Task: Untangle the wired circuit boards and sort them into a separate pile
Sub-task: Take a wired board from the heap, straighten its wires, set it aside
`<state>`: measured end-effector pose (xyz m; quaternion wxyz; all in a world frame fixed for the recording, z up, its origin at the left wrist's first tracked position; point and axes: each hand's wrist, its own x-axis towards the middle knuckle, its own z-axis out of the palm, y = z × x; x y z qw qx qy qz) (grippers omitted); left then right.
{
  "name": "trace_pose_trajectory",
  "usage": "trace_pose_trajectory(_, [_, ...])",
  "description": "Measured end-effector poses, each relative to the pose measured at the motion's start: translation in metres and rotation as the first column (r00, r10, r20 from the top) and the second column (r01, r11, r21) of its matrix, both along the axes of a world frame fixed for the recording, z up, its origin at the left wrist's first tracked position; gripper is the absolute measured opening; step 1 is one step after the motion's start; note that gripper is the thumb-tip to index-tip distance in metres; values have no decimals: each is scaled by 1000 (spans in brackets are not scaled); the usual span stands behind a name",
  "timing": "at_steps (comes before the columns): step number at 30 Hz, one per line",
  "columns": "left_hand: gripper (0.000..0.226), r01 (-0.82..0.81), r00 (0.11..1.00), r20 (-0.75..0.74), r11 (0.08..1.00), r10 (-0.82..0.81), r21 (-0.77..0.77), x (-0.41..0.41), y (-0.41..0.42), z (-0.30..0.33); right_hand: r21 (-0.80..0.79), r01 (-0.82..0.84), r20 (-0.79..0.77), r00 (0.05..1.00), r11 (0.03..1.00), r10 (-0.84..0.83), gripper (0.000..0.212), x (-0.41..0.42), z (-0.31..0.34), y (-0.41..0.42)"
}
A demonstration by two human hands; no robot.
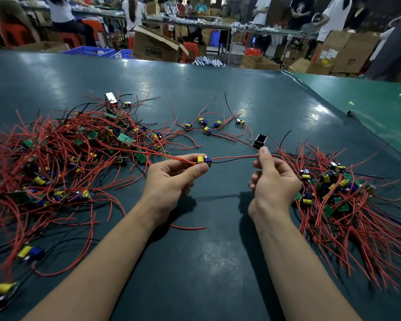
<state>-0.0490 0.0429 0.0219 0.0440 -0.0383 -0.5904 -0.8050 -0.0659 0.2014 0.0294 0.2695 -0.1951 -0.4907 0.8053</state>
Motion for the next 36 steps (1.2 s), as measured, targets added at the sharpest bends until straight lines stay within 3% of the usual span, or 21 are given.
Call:
trace_pose_trajectory(5, [31, -6, 1000, -13, 1000, 6, -5, 1, 0, -1, -88, 57, 25, 998, 994, -55, 32, 2, 1, 2])
trace_pose_trajectory(8, [22, -92, 996, 3, 993, 92, 72, -2, -3, 0, -165, -3, 59, 998, 986, 13, 36, 5, 1, 5])
trace_pose_trajectory(10, [14, -150, 989, 13, 982, 149, 118, -5, -6, 1, -139, -228, 94, 966, 964, 242, 41, 9, 2, -2])
trace_pose_trajectory(12, [14, -131, 991, 12, 986, 131, 103, -5, -7, 1, 5, -544, 168, 827, 839, 536, 44, 18, -1, -22])
trace_pose_trajectory(14, [19, -52, 999, 17, 996, 51, 70, -1, -5, 1, 95, -671, 143, 741, 736, 656, 30, 25, -4, -40])
trace_pose_trajectory(19, [22, -4, 1000, 22, 1000, 4, 20, 1, -3, 0, 97, -489, 38, 872, 867, 488, 11, 18, -1, -33])
trace_pose_trajectory(24, [24, -14, 1000, 20, 1000, 13, 28, 0, -4, 0, 105, -509, 44, 861, 854, 507, 10, 18, -3, -27])
trace_pose_trajectory(26, [21, -7, 999, 50, 997, 3, 76, -2, -6, 0, 147, -591, 65, 806, 794, 588, 7, 18, -3, -24])
trace_pose_trajectory(29, [27, 79, 987, 112, 959, -113, 271, -3, -11, 3, 260, -777, 123, 615, 573, 779, 13, 23, -2, -21])
trace_pose_trajectory(30, [29, 99, 979, 135, 939, -150, 329, -2, -13, 5, 295, -785, 157, 603, 545, 782, 14, 24, -1, -21])
trace_pose_trajectory(33, [32, 133, 962, 170, 907, -216, 400, -2, -17, 8, 292, -687, 228, 725, 665, 650, 12, 20, 0, -14])
trace_pose_trajectory(36, [34, 187, 940, 209, 920, -269, 344, 0, -14, 9, 163, -692, 217, 721, 703, 659, 20, 17, 0, -10])
